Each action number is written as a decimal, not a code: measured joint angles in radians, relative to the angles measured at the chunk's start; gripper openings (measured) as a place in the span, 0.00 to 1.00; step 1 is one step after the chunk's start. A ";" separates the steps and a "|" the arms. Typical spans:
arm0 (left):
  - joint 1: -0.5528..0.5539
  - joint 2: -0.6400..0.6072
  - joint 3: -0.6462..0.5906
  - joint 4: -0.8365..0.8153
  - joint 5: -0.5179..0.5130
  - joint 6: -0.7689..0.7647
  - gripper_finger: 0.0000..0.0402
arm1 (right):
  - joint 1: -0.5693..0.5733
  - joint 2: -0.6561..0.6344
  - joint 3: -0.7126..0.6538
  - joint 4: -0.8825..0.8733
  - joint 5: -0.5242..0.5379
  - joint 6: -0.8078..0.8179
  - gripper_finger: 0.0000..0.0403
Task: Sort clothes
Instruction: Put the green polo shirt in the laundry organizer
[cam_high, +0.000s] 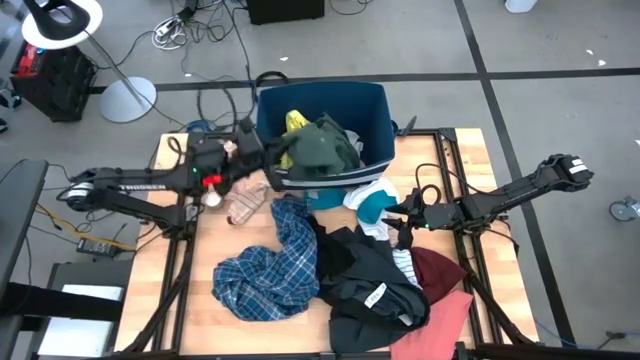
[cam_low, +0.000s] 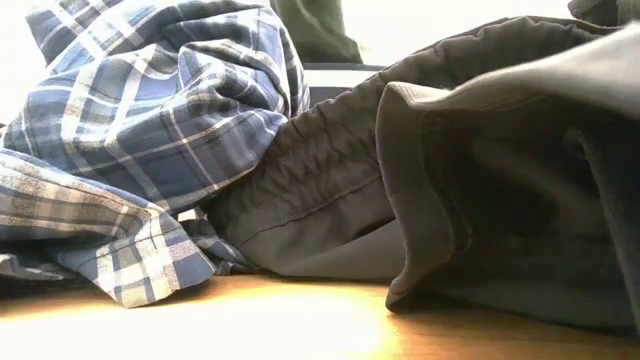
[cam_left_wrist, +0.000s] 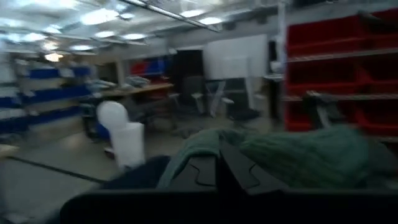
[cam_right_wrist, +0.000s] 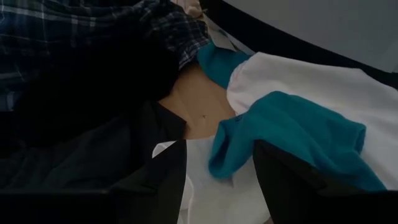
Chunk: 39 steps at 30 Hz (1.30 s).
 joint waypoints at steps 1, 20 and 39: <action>0.025 0.009 0.030 -0.022 -0.004 0.002 0.00 | 0.000 0.000 0.000 0.000 0.000 0.000 0.47; 0.252 0.219 0.142 -0.438 0.140 -0.278 0.26 | 0.000 0.000 0.000 -0.005 0.000 -0.001 0.47; 0.235 0.195 0.468 -0.961 0.169 -0.276 0.28 | 0.000 0.000 0.000 -0.005 0.000 0.000 0.47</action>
